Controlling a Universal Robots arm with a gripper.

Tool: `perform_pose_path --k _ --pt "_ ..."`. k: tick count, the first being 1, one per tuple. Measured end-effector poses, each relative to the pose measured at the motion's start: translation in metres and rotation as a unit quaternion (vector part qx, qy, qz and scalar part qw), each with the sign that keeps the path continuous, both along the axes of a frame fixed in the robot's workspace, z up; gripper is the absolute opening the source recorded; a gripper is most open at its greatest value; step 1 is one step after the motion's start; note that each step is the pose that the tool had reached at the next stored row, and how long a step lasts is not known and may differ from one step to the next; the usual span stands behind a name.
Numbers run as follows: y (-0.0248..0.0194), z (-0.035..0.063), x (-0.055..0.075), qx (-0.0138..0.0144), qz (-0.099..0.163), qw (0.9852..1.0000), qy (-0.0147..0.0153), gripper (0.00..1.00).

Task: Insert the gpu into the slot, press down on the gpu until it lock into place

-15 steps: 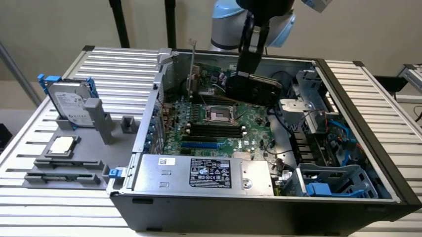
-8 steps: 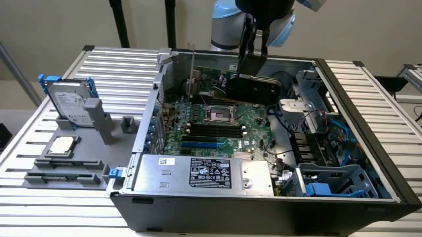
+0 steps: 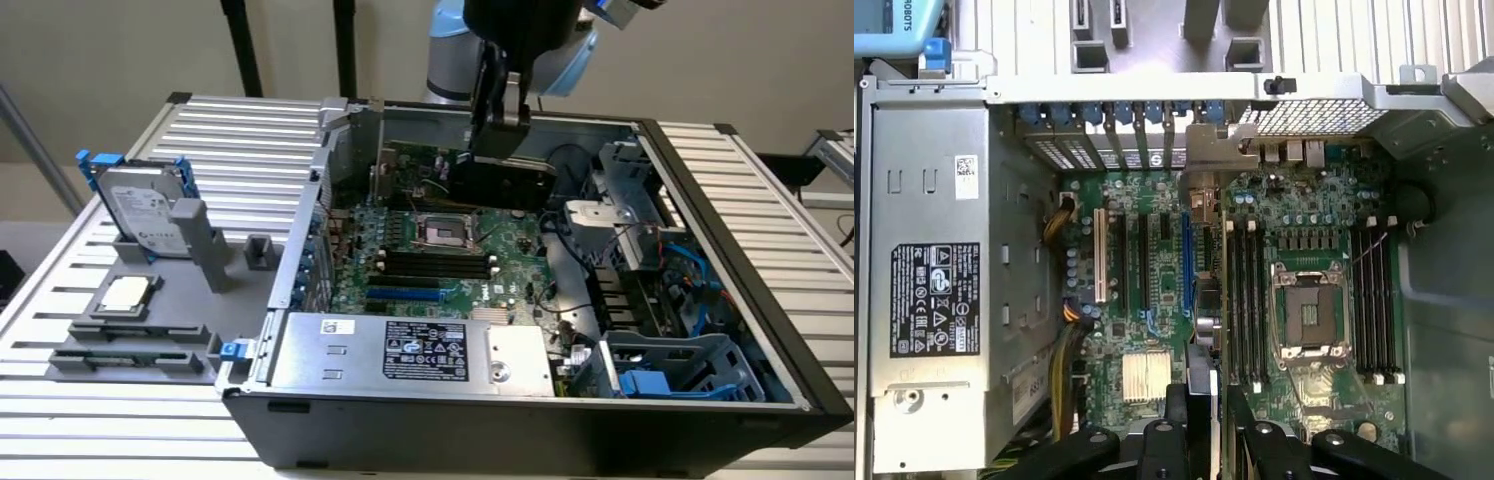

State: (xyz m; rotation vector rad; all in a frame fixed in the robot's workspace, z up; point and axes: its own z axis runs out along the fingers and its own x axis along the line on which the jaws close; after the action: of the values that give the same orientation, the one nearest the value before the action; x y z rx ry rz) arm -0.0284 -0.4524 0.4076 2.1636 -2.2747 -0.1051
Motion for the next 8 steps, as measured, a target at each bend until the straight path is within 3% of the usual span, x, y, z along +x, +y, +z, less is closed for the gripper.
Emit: perform_pose_path --k 3,8 --pt "0.0000 -0.0055 -0.006 0.0018 0.006 1.0000 -0.0005 0.26" --pt "0.0000 -0.0145 -0.019 0.0022 0.012 0.9999 -0.0008 0.26"
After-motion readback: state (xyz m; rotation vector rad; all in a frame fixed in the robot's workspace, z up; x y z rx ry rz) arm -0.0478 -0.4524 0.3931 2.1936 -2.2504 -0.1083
